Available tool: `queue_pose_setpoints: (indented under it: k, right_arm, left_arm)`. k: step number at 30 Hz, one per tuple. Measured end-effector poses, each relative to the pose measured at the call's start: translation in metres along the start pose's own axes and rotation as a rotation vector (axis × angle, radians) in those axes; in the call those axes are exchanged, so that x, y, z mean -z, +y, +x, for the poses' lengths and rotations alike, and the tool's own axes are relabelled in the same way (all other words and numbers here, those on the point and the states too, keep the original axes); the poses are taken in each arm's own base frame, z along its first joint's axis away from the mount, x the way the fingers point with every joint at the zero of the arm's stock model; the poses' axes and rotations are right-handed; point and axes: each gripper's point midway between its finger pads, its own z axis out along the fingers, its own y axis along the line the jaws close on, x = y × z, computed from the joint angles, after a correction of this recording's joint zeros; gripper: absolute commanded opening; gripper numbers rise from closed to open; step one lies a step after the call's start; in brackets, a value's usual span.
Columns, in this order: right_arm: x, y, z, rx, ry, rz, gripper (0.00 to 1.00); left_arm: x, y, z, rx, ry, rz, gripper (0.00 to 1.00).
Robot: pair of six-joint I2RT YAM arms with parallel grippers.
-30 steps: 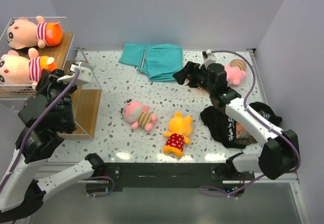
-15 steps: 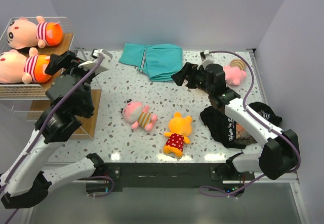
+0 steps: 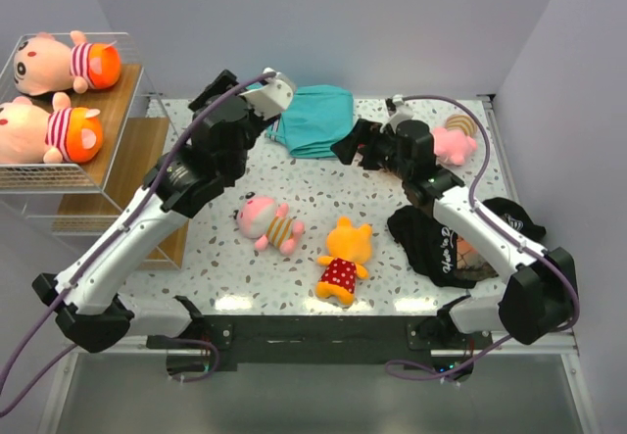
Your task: Place and organize the stuffed toys onto the shelf
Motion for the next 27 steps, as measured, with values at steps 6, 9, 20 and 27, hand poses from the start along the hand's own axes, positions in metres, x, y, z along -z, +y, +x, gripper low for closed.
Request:
queue_pose_setpoints:
  k: [6,9,20,27]
  right_arm:
    - [-0.012,-0.01,0.012,-0.015,0.047,0.036,0.84]
    - [-0.02,-0.019,0.026,-0.033,0.09,0.064,0.83]
    - [-0.029,-0.042,0.054,-0.098,0.177,0.164,0.79]
    - [-0.028,-0.048,0.054,-0.134,0.17,0.207,0.78]
  left_arm:
    - [-0.016,-0.067,-0.011,0.104,-0.073,0.206,0.69]
    - [-0.02,-0.103,0.001,0.124,-0.074,0.284,0.74]
    - [-0.01,-0.208,0.057,0.31,0.042,0.529,1.0]
    - [-0.004,-0.251,0.092,0.393,0.113,0.596,0.91]
